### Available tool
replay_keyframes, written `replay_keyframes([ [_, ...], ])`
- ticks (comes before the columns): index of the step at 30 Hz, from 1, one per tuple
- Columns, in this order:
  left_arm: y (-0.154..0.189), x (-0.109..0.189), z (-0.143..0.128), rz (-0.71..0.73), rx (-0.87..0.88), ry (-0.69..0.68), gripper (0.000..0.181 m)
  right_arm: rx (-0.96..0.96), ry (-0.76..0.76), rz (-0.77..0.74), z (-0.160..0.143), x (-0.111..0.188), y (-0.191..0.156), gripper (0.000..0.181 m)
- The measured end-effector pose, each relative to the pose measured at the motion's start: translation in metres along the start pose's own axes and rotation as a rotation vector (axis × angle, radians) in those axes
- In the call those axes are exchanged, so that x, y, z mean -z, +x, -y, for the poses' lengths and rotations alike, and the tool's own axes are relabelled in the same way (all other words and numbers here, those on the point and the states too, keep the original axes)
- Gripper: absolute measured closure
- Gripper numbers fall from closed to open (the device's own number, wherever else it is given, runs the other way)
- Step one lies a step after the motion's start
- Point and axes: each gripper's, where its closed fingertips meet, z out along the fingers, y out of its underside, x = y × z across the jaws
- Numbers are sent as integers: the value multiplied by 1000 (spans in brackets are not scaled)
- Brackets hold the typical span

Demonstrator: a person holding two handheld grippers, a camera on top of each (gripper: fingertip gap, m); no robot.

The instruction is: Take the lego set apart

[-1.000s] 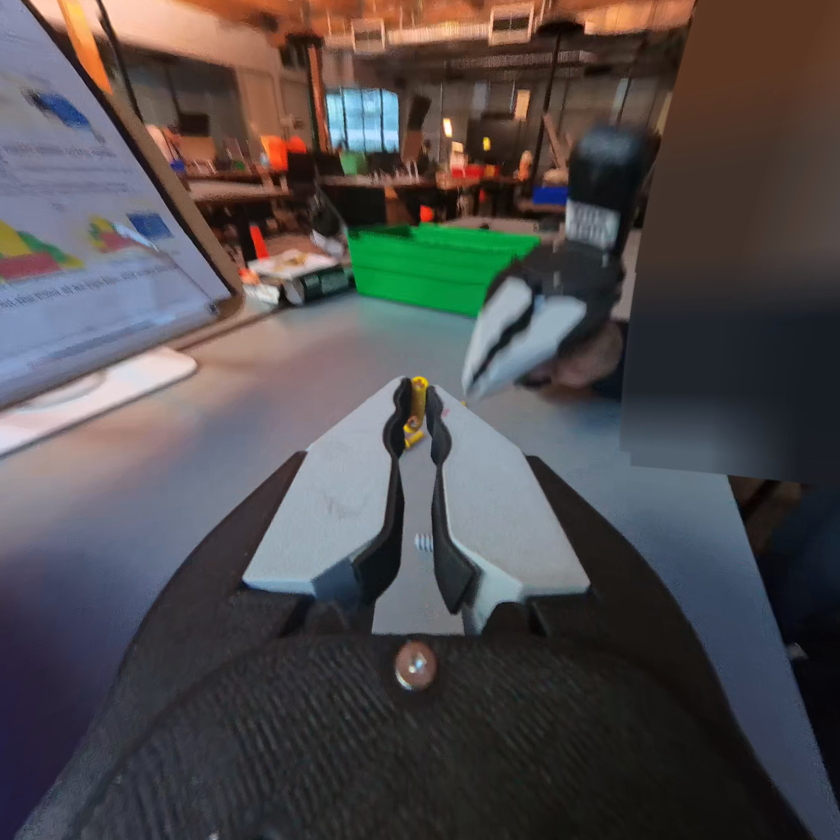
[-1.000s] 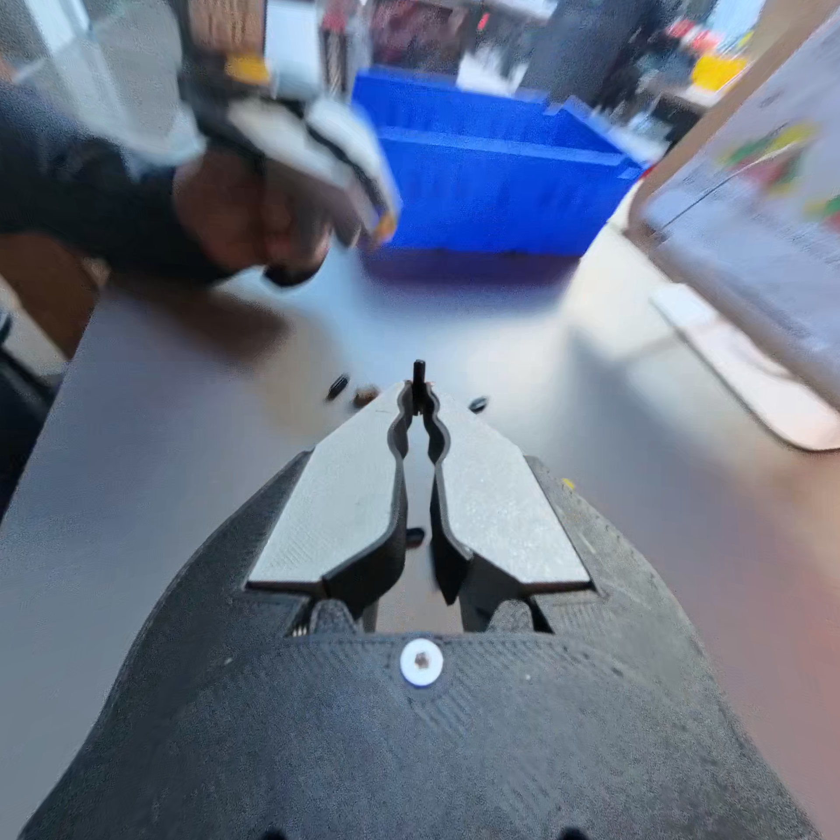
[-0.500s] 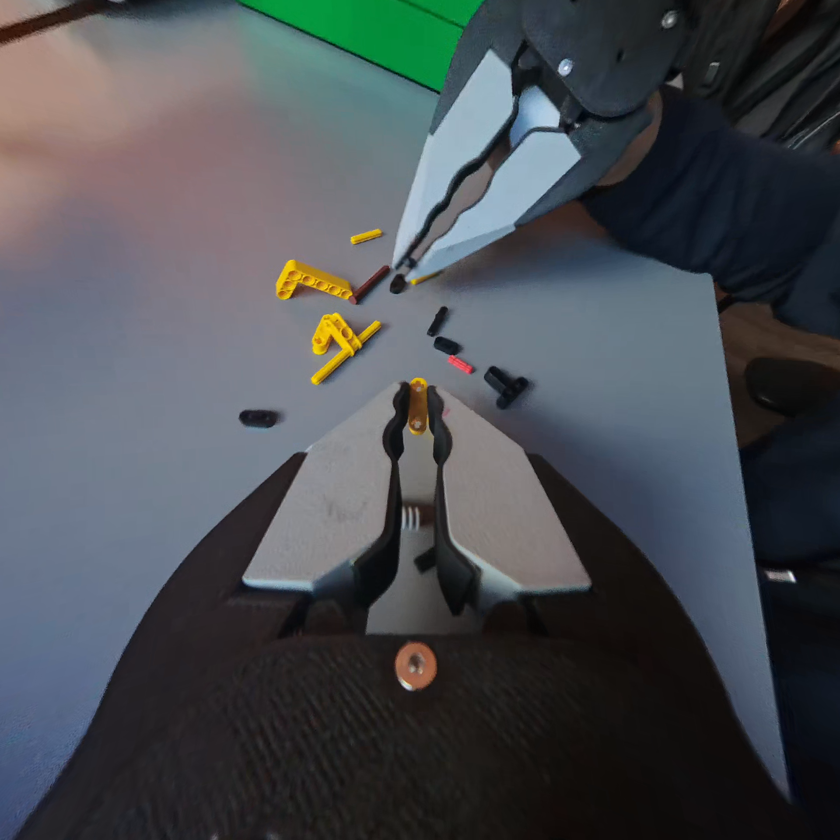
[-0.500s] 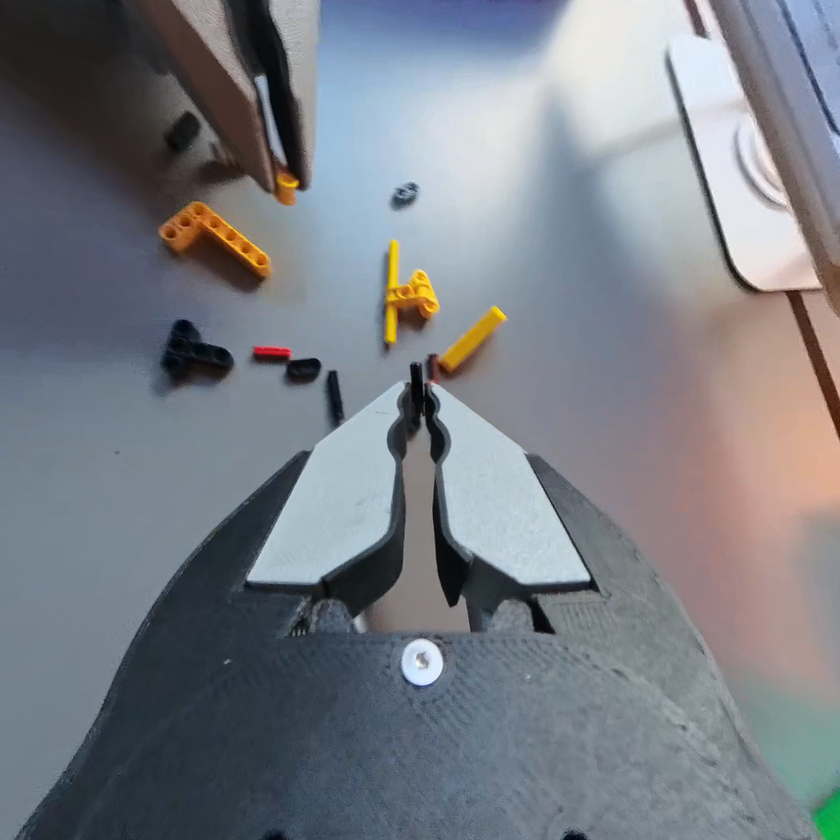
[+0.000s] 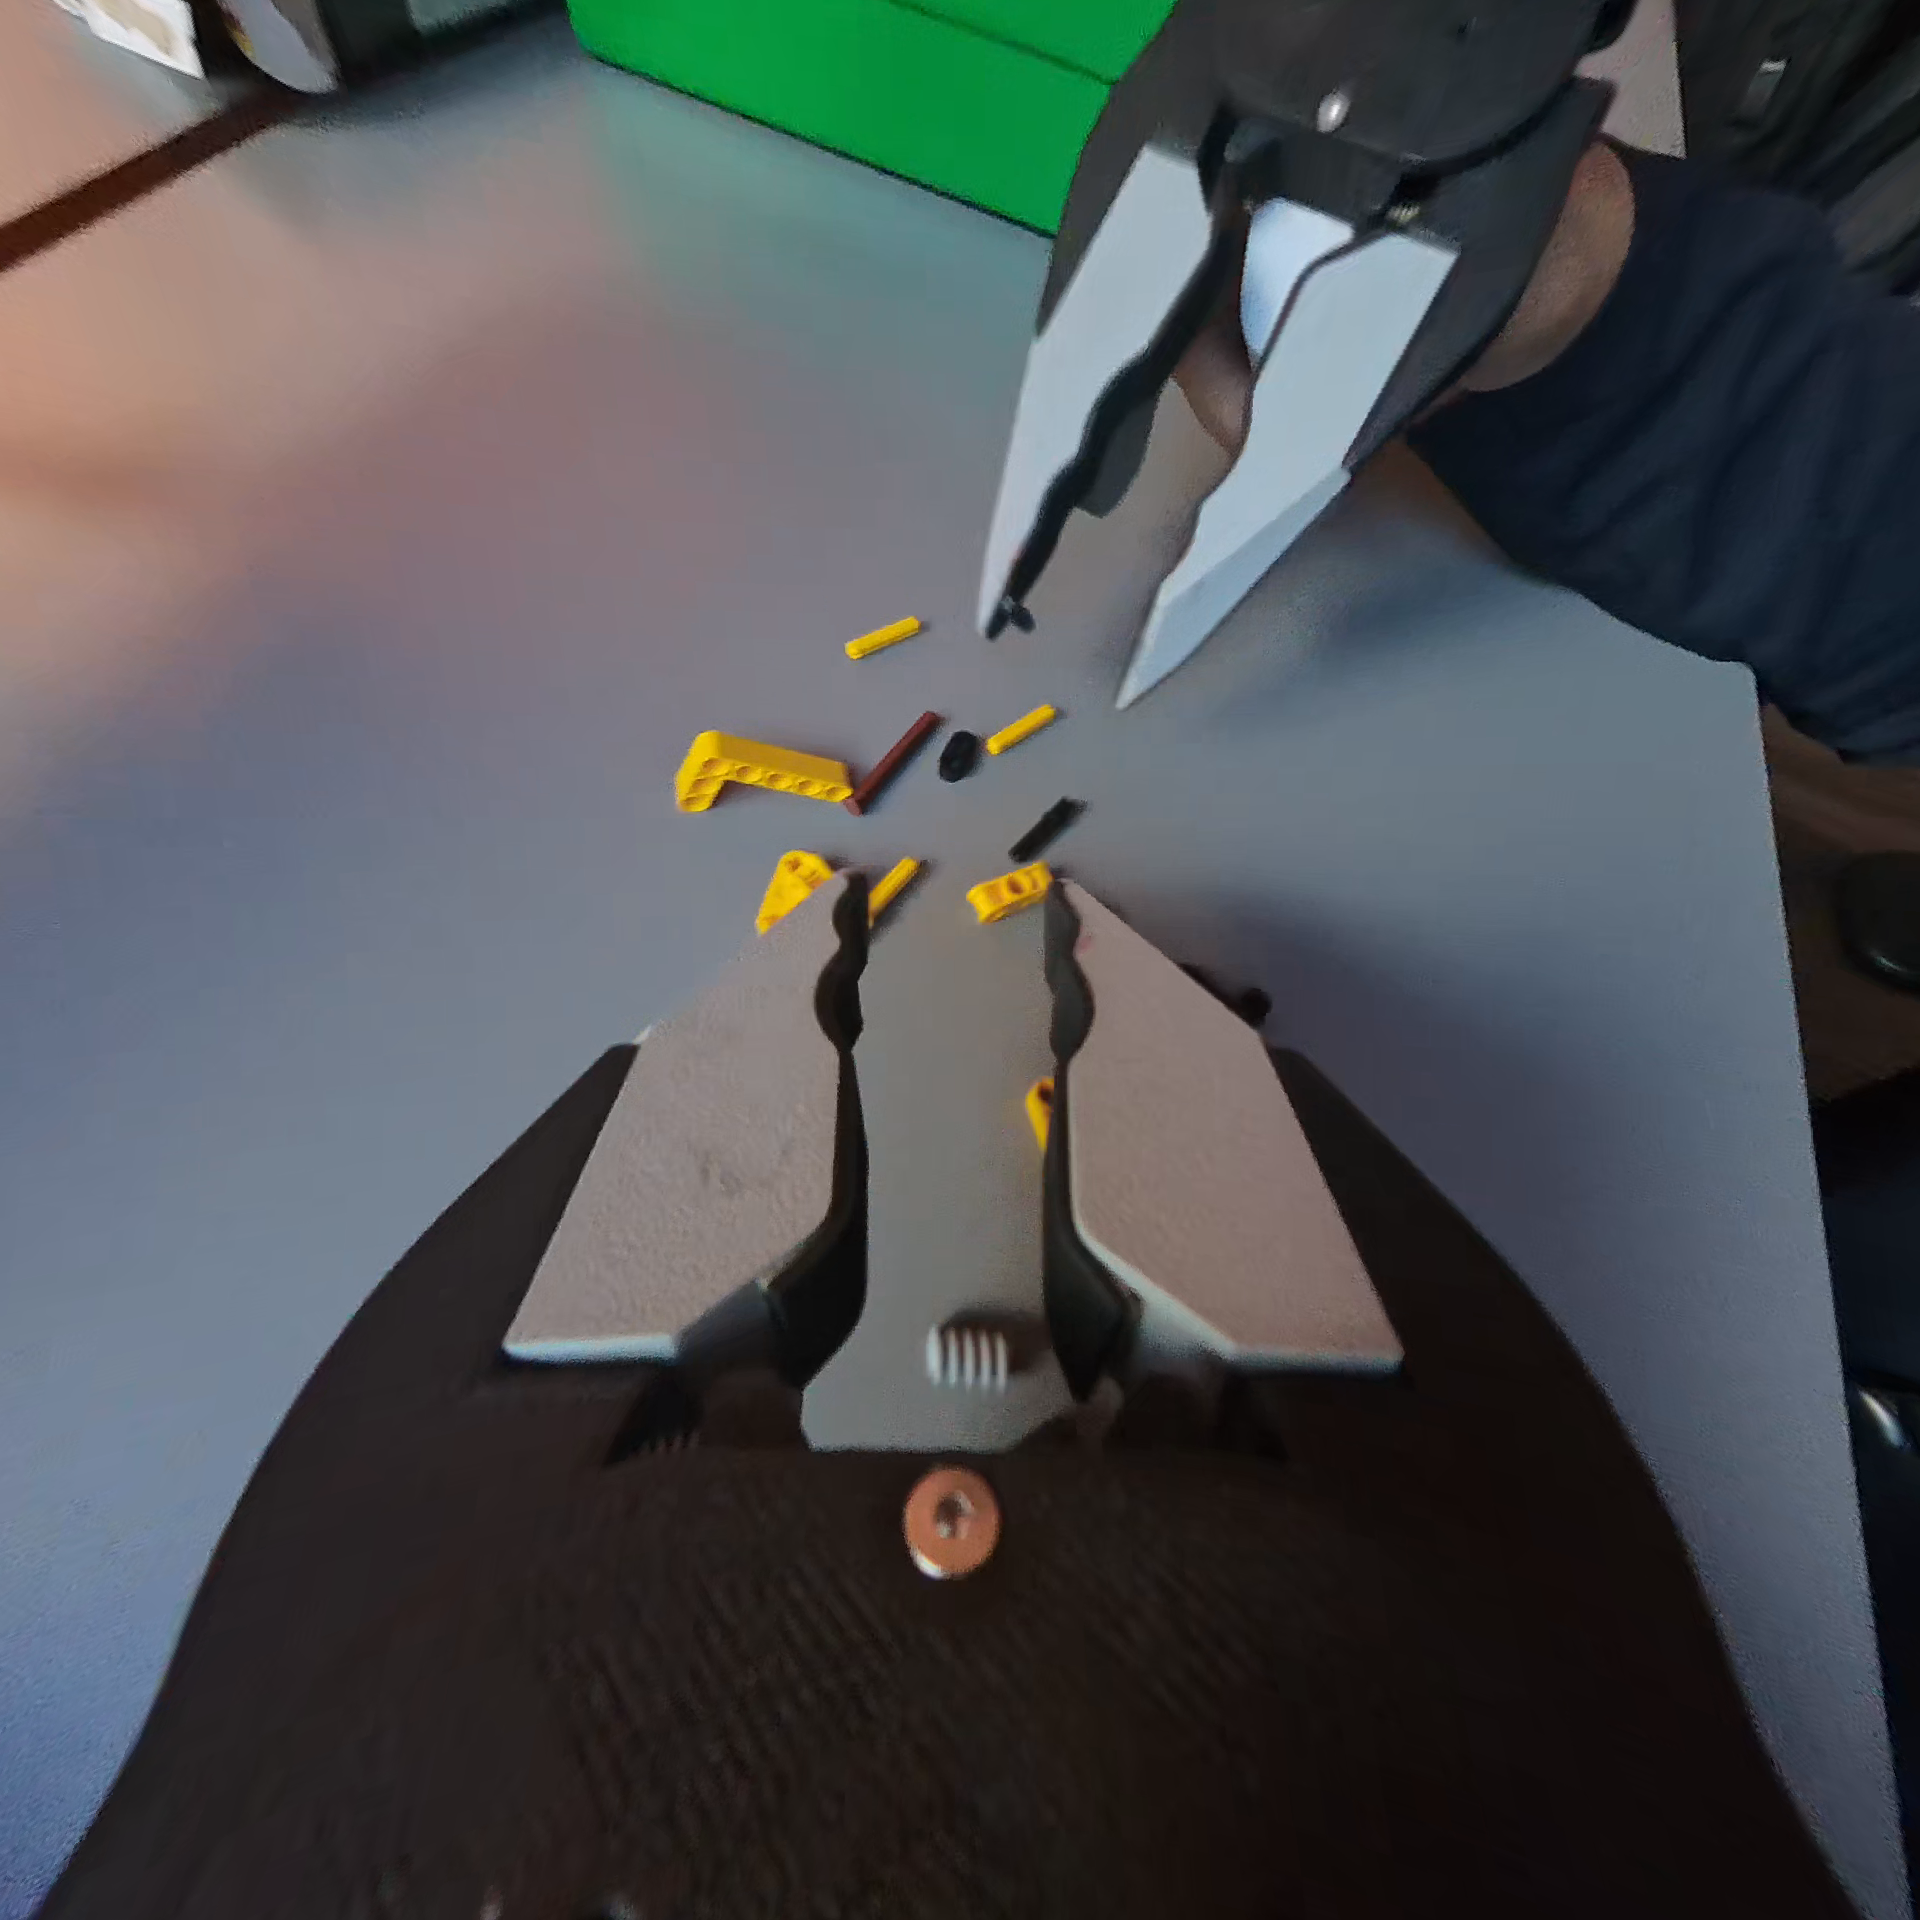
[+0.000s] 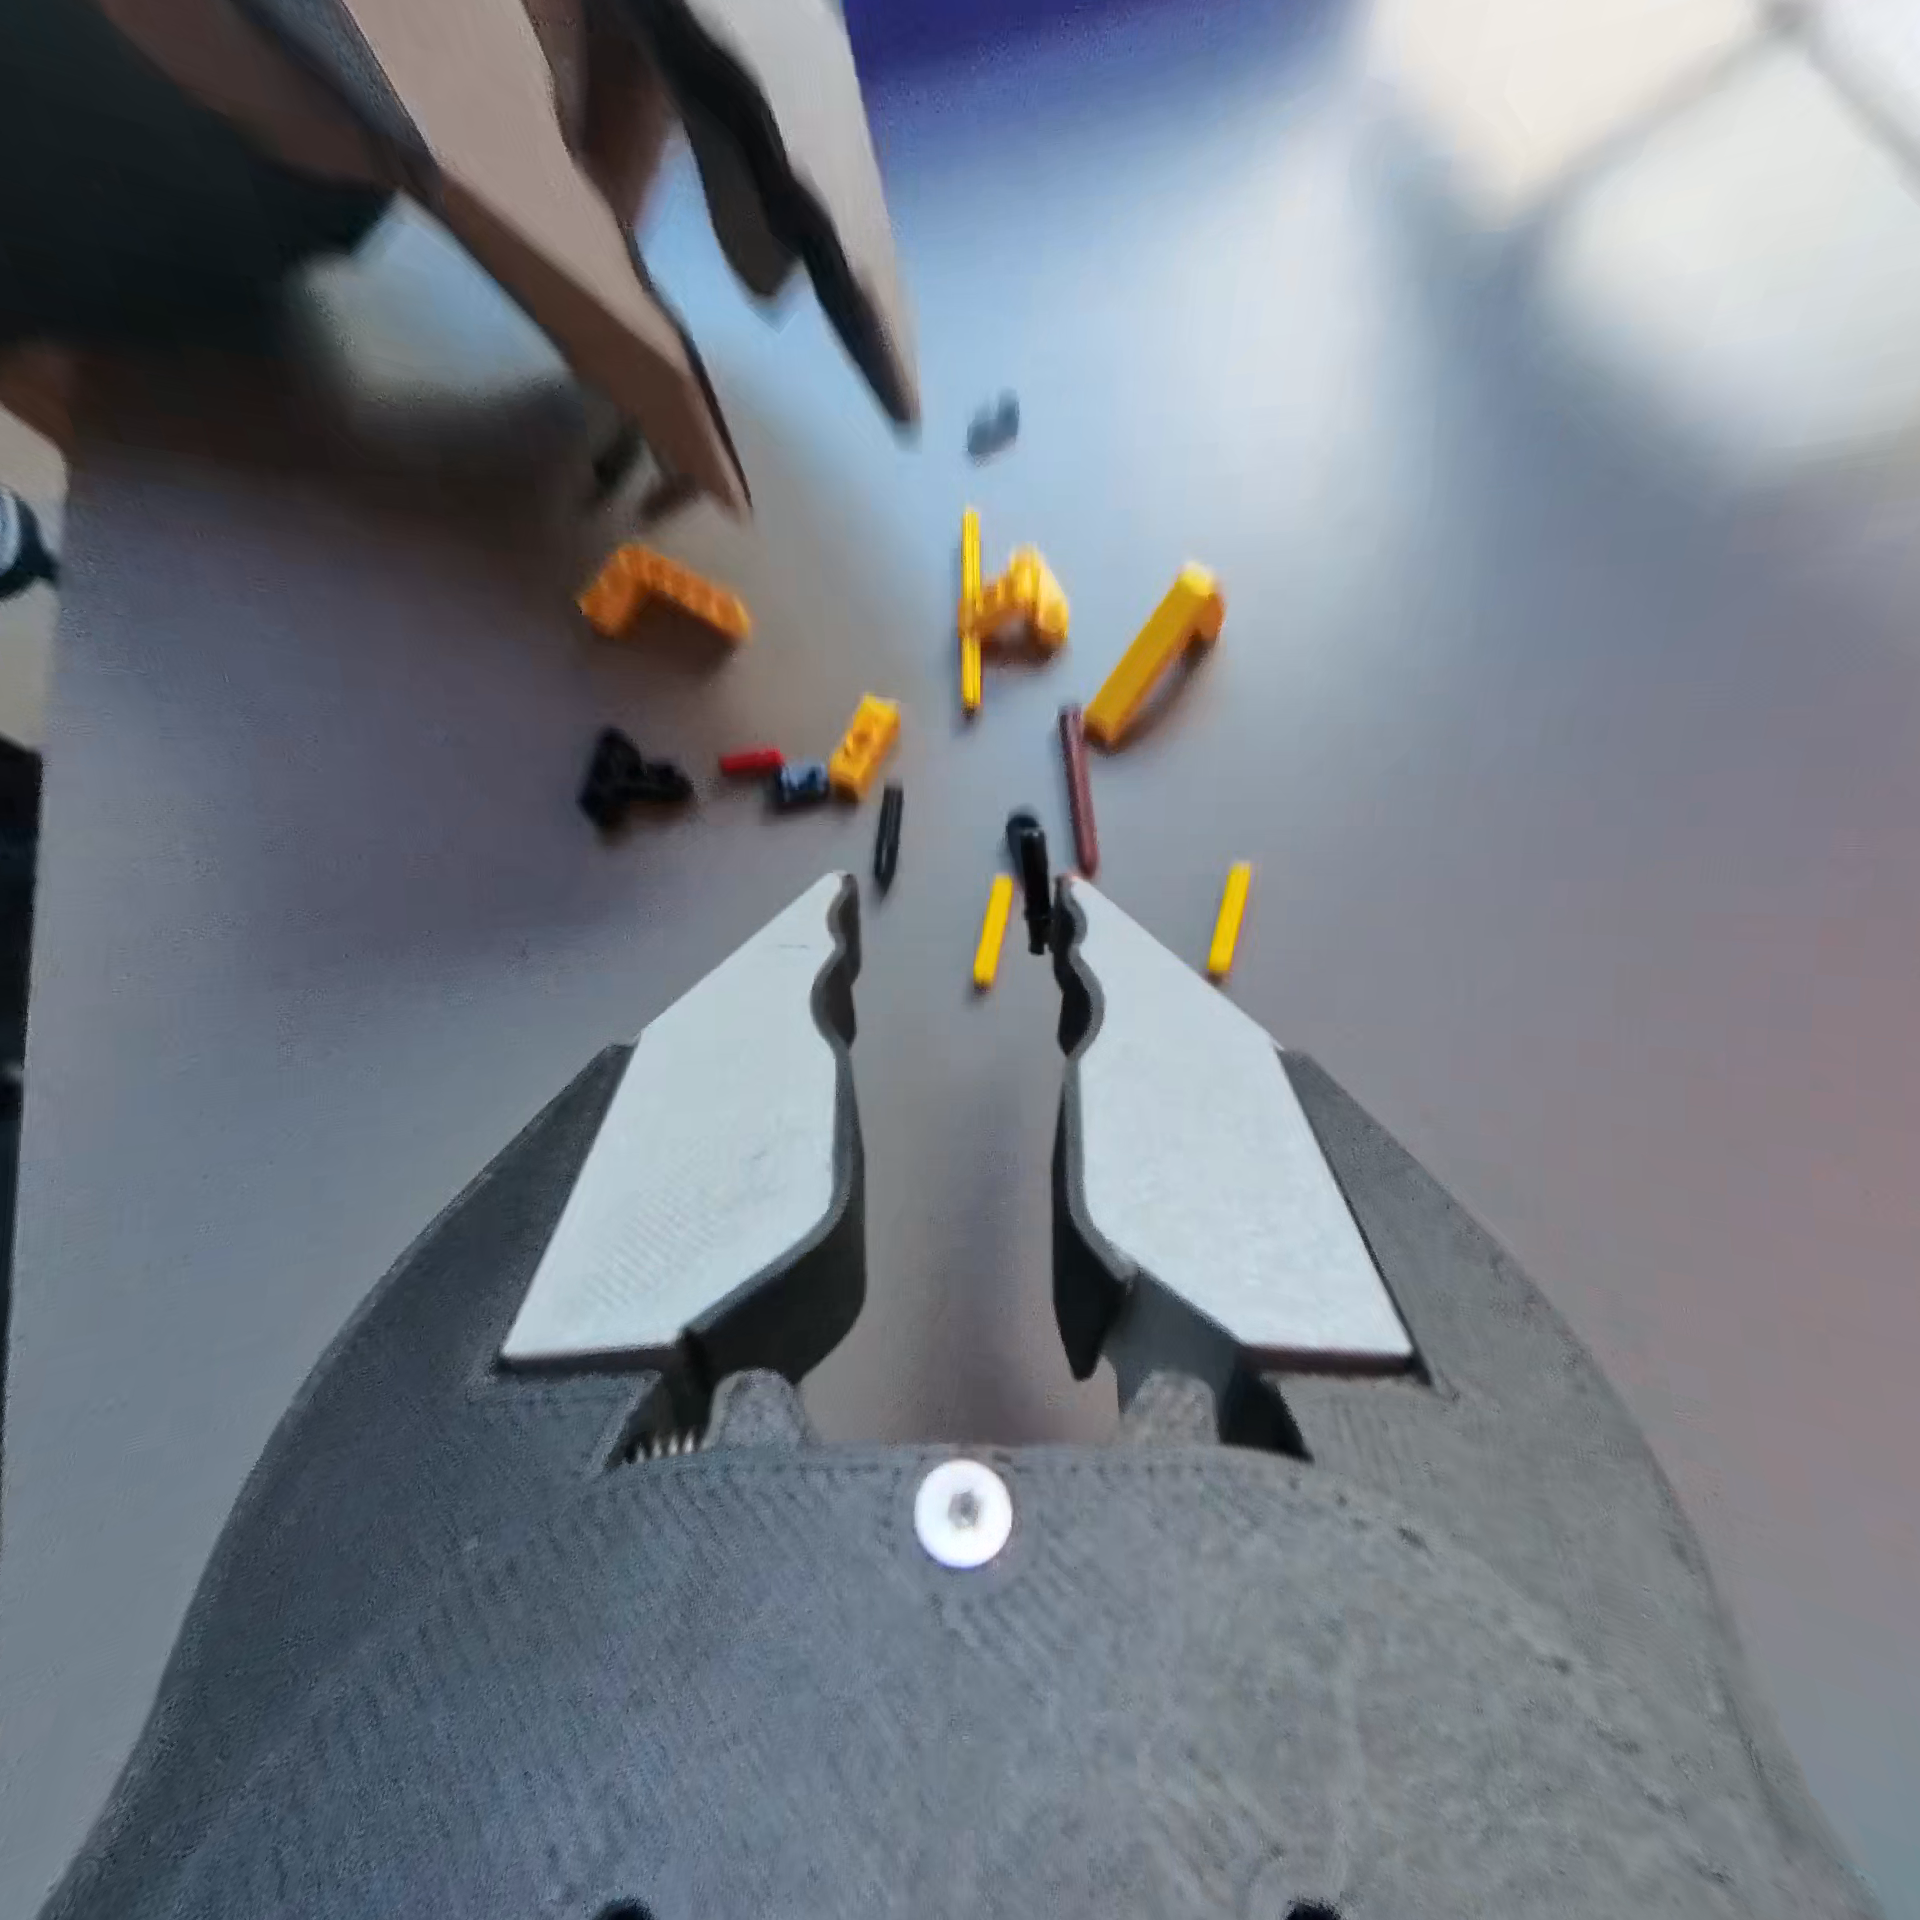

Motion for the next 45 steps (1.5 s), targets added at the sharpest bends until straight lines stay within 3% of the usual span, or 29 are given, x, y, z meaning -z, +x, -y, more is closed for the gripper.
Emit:
replay_keyframes([
  [2,-3,10,-5,-20,6,-2,153,-11,-111,-19,-19,-7,7,150],
  [8,-19,30,-26,17,6,-60,157,-39,40,10,1,4,9,141],
  [9,-20,35,-27,19,5,-54,157,-58,-16,29,-11,1,8,141],
  [10,-20,39,-29,20,-1,-54,159,-52,-69,23,-20,-4,10,157],
  [12,-25,45,-35,48,-14,-51,160,12,-72,-21,-11,4,11,148],
  [14,-28,49,-43,52,-18,-68,162,107,72,-46,14,16,3,148],
  [16,-32,52,-48,56,0,-83,164,123,-9,-91,-3,11,10,149],
  [17,-32,53,-48,51,7,-77,164,124,-129,-115,-23,4,17,152],
  [18,-31,53,-47,41,14,-69,164,127,-147,-106,-25,0,16,154],
  [21,-28,52,-51,24,12,-93,164,105,-8,-61,-1,10,9,152],
  [23,-27,53,-52,34,-9,-107,164,74,-93,-53,-20,6,12,148],
  [24,-25,54,-51,25,-12,-103,165,84,-96,-82,-21,1,18,156],
  [26,-22,57,-50,-6,5,-98,166,122,-96,-92,-15,6,16,148],
  [29,-14,60,-56,-76,36,-130,166,163,91,-62,15,19,4,144],
  [33,-9,58,-65,-119,42,-160,169,180,49,-98,8,17,9,141],
  [37,-5,34,-68,-110,50,-179,175,178,49,8,11,0,-12,137],
  [40,-11,24,-52,6,-41,-130,175,222,60,44,16,-9,-27,136],
  [43,4,17,-21,-17,-48,-29,165,224,78,66,22,-14,-35,135],
  [45,10,10,-5,20,-110,36,167,228,73,67,22,-17,-37,133],
])
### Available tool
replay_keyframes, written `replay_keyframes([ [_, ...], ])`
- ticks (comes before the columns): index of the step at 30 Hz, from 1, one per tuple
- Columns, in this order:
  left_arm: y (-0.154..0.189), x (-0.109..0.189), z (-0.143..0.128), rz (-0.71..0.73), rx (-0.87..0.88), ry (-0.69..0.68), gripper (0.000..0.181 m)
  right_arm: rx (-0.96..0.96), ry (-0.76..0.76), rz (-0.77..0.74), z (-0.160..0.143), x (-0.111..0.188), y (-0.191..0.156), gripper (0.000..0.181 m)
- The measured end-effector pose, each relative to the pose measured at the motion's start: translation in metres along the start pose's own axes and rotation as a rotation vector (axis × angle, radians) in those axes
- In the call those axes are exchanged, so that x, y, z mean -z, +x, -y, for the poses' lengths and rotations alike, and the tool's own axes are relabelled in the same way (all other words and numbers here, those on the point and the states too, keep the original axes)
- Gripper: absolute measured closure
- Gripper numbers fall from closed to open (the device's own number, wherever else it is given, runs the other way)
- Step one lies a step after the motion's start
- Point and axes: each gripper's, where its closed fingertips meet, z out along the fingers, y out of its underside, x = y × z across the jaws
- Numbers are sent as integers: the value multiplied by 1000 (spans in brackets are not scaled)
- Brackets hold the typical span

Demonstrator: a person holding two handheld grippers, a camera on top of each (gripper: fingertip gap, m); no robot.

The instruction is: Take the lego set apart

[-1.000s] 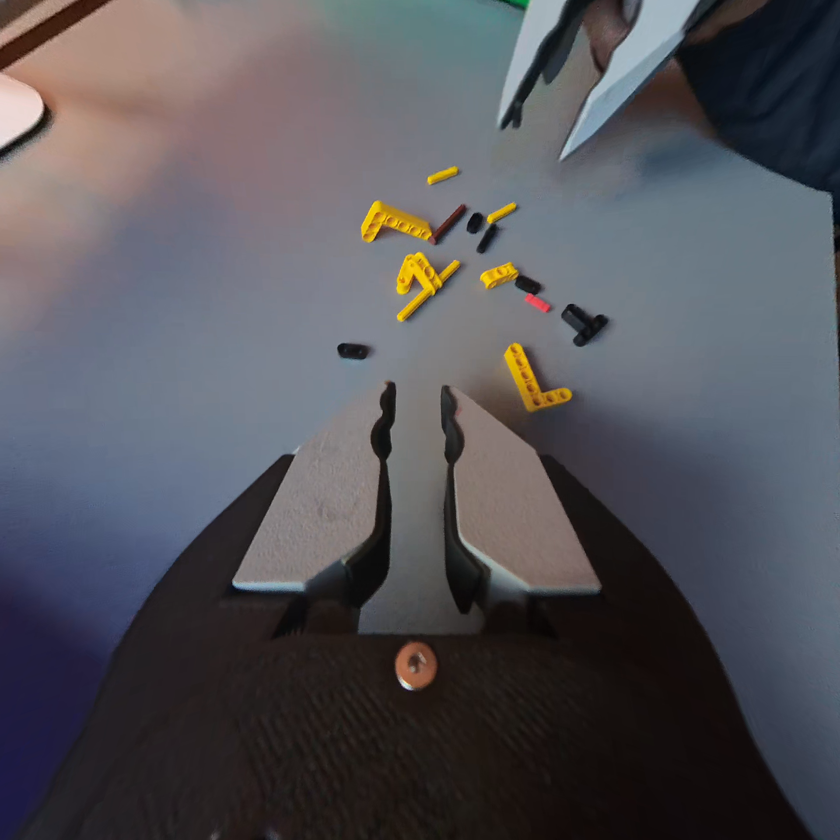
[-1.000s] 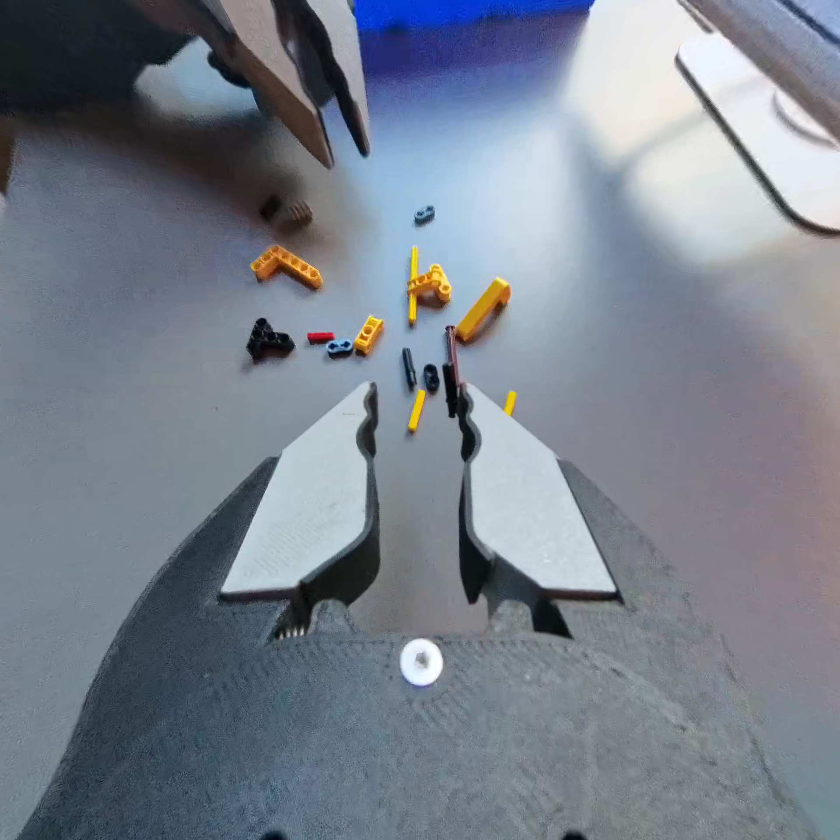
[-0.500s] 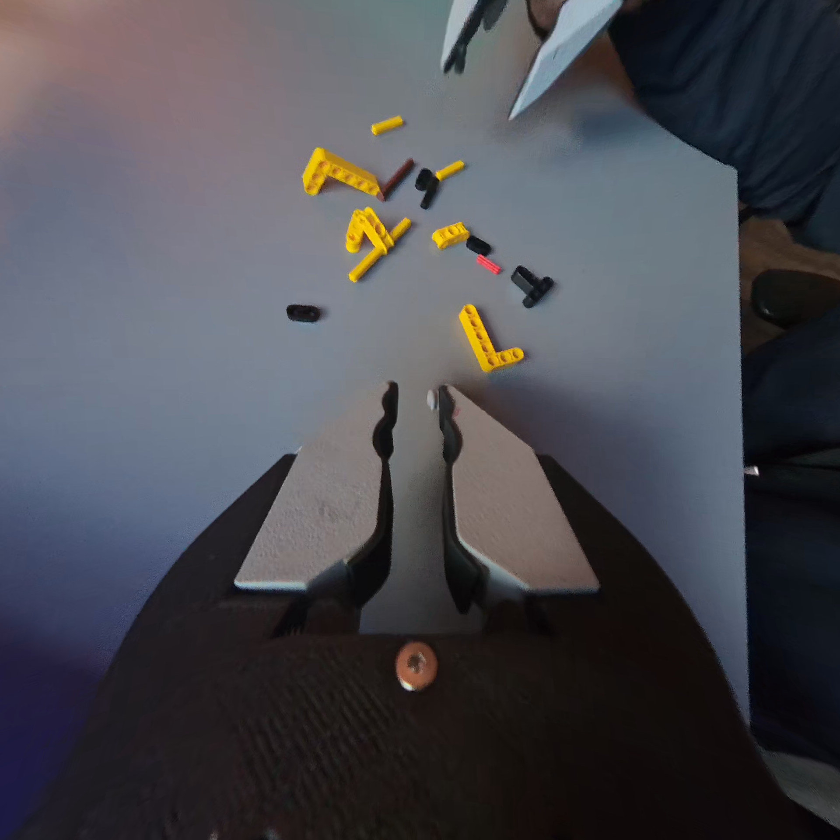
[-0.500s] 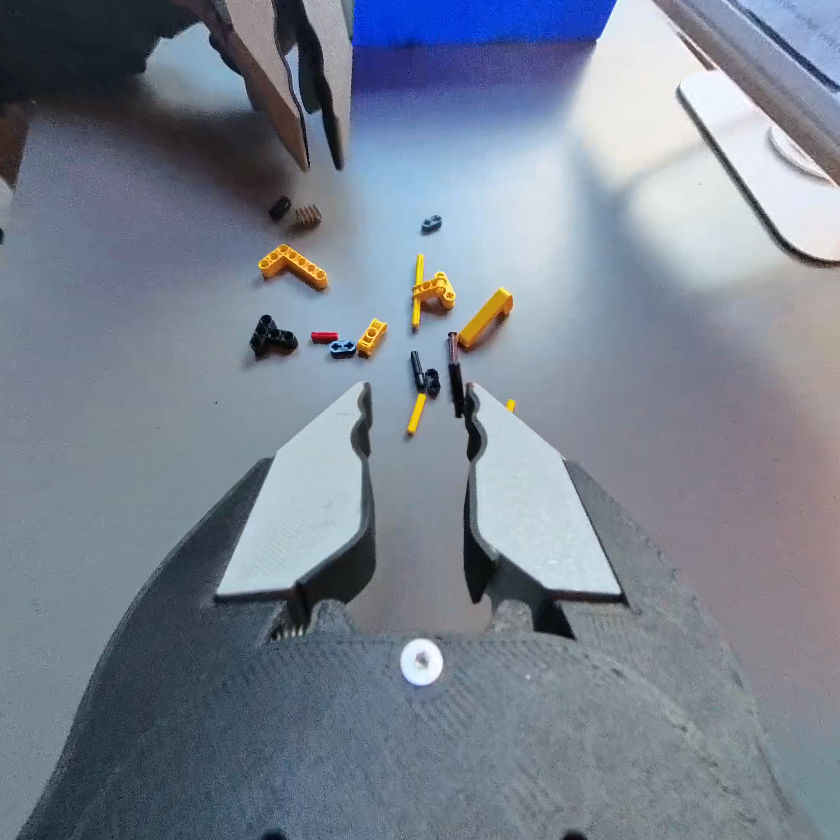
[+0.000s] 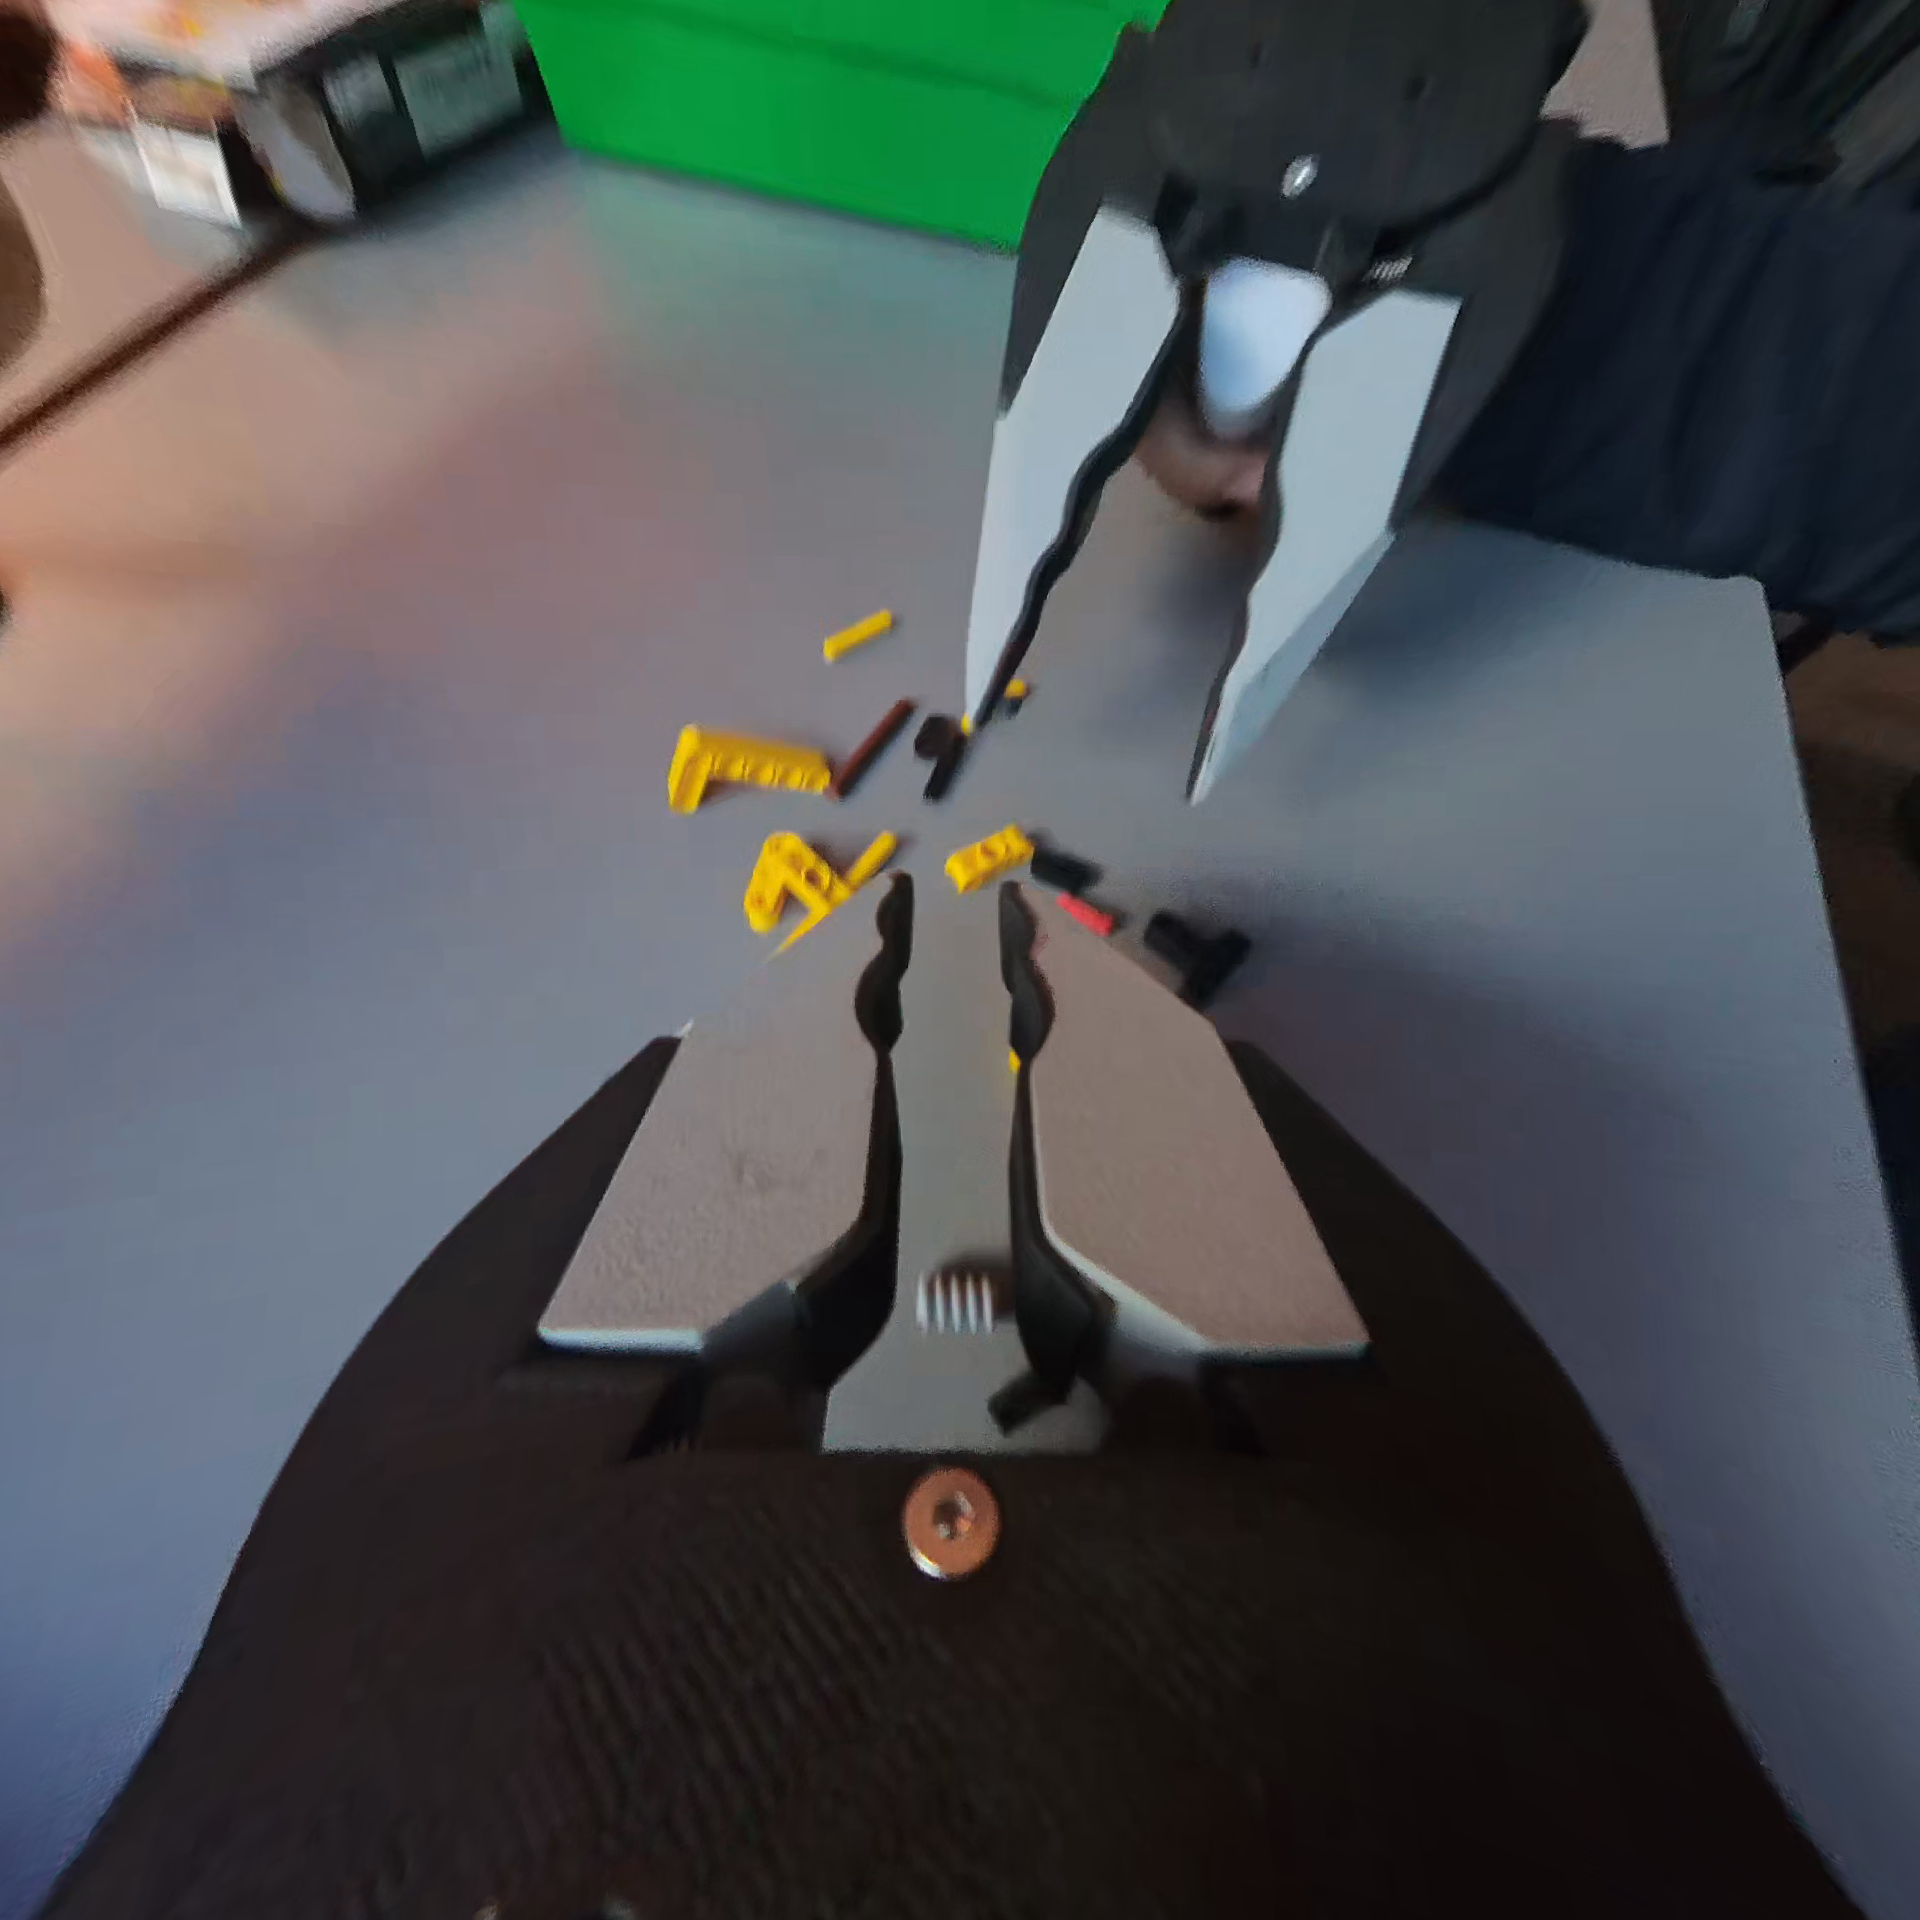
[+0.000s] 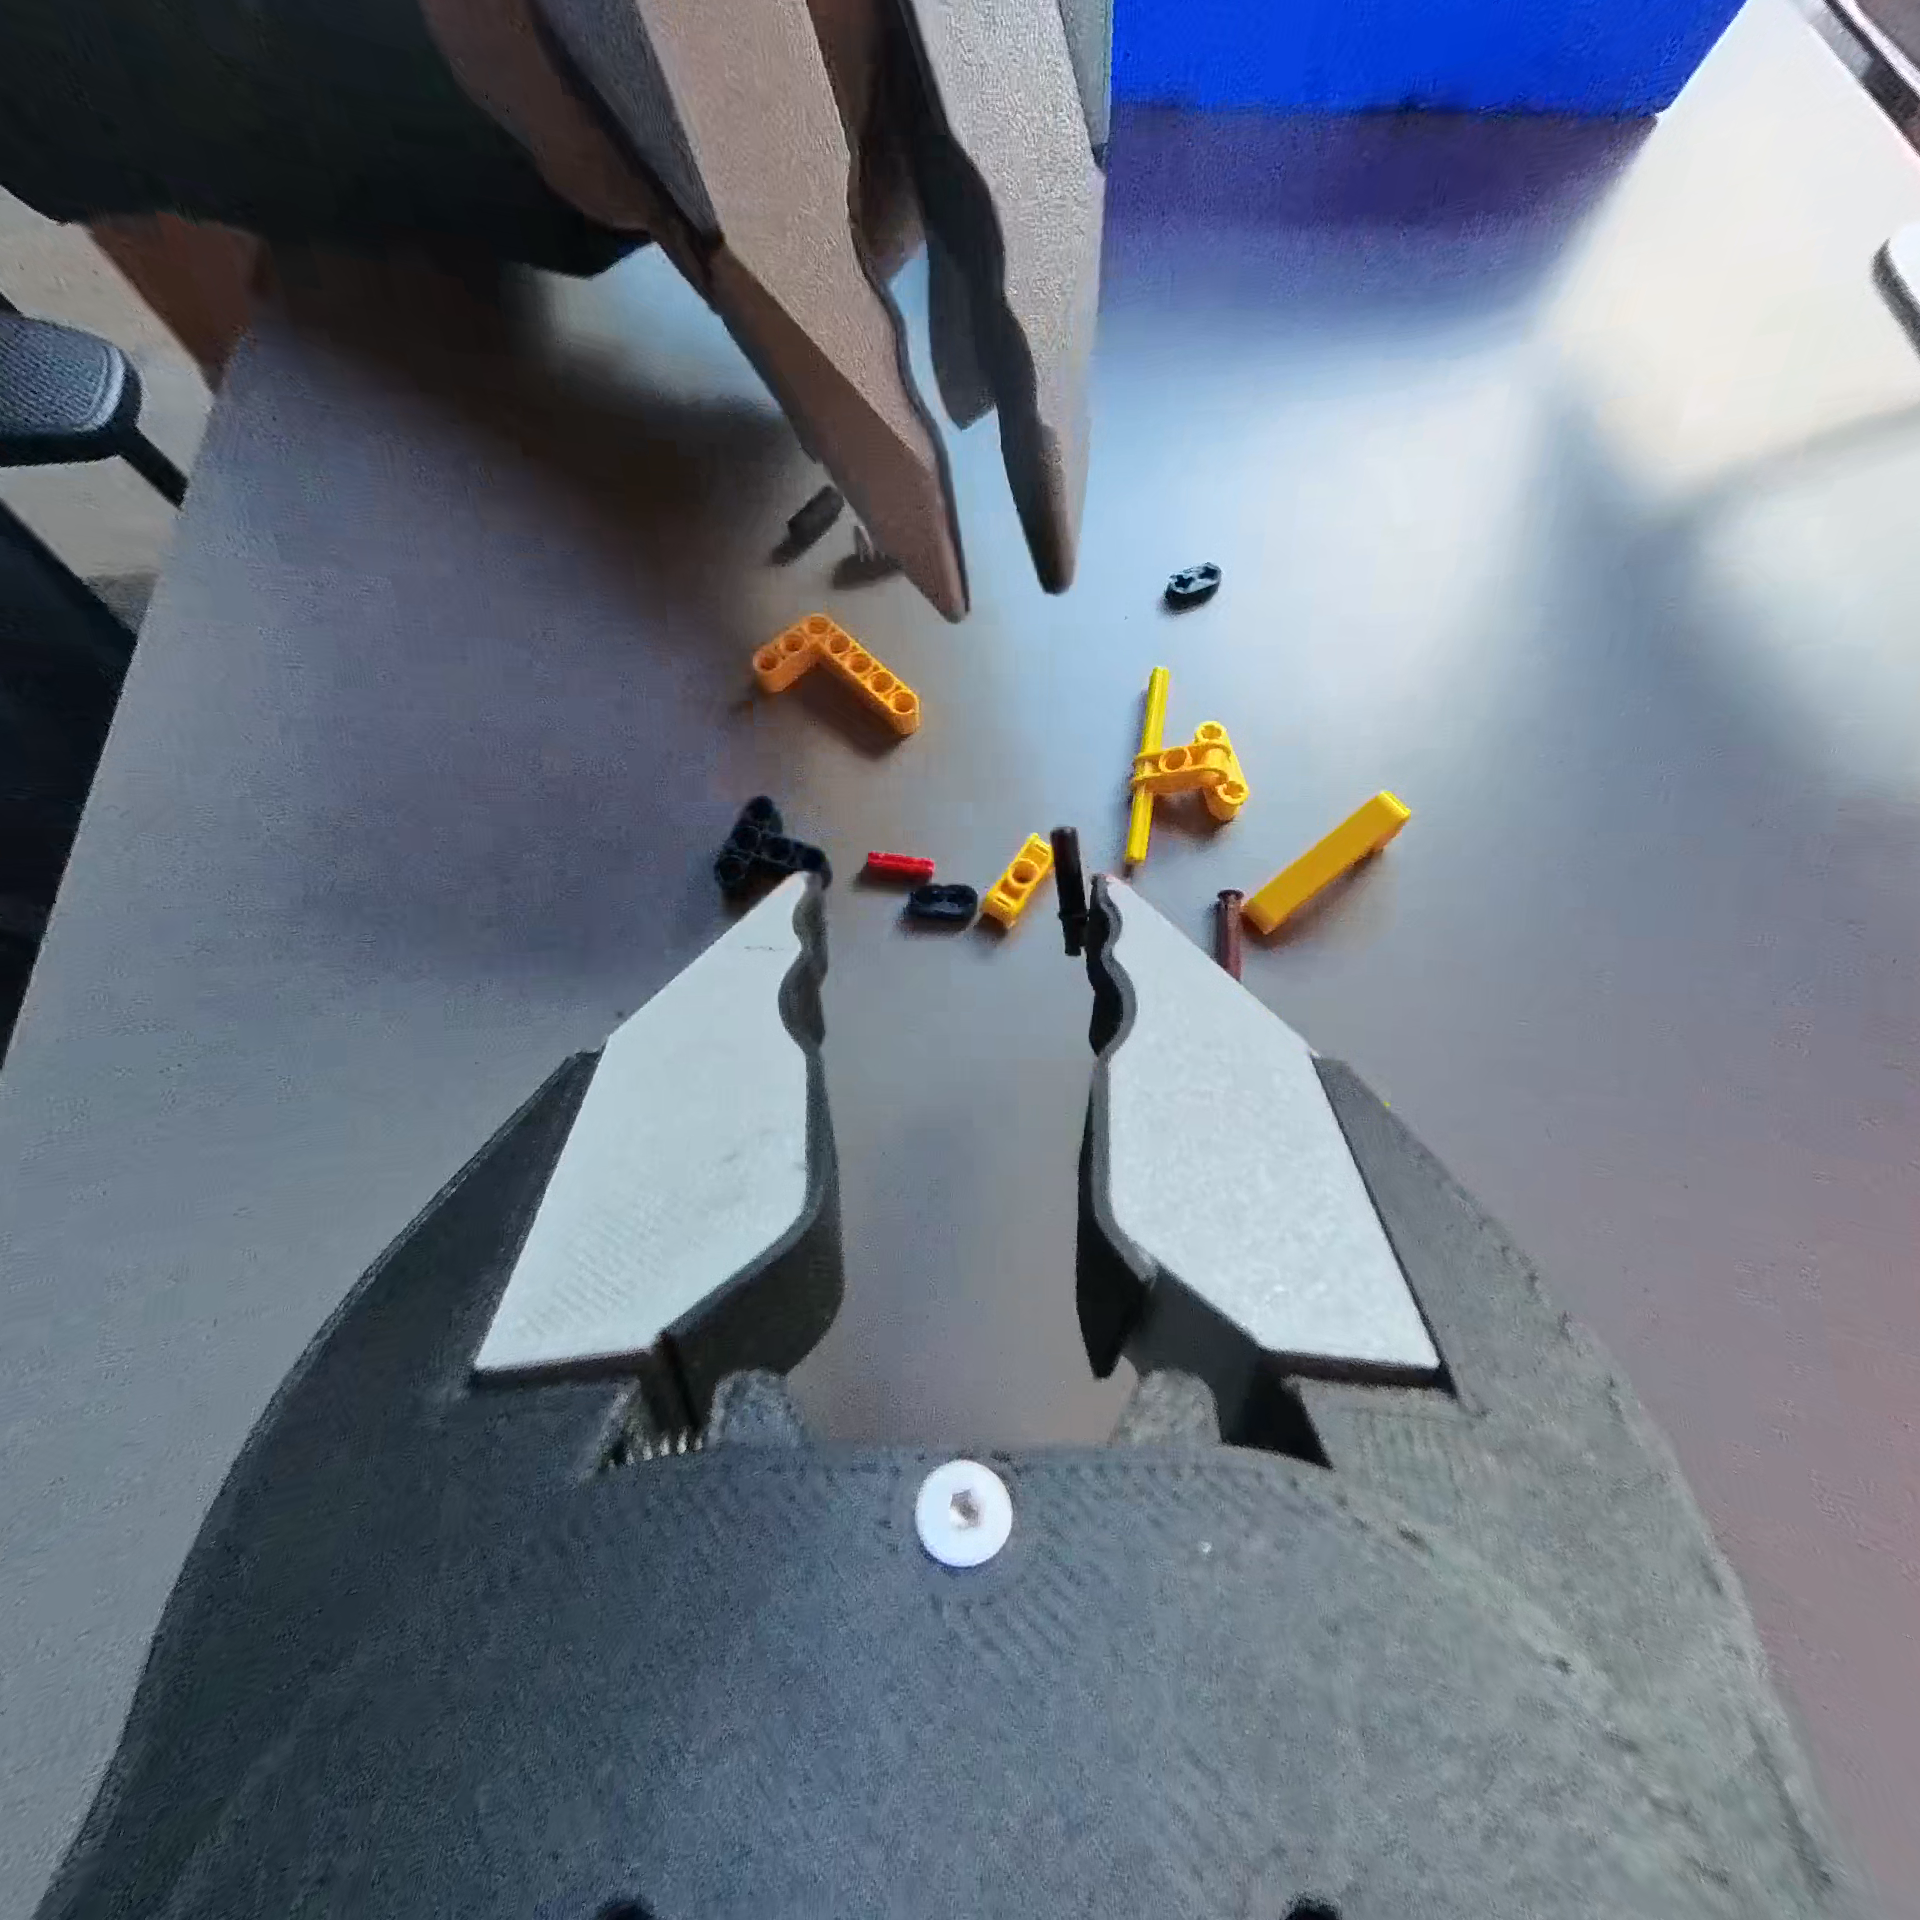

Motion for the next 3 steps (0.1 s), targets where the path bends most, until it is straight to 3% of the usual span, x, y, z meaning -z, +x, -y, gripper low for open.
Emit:
replay_keyframes([
  [3,10,-15,11,14,-100,10,173,22,-5,-3,2,-4,-4,133],
])
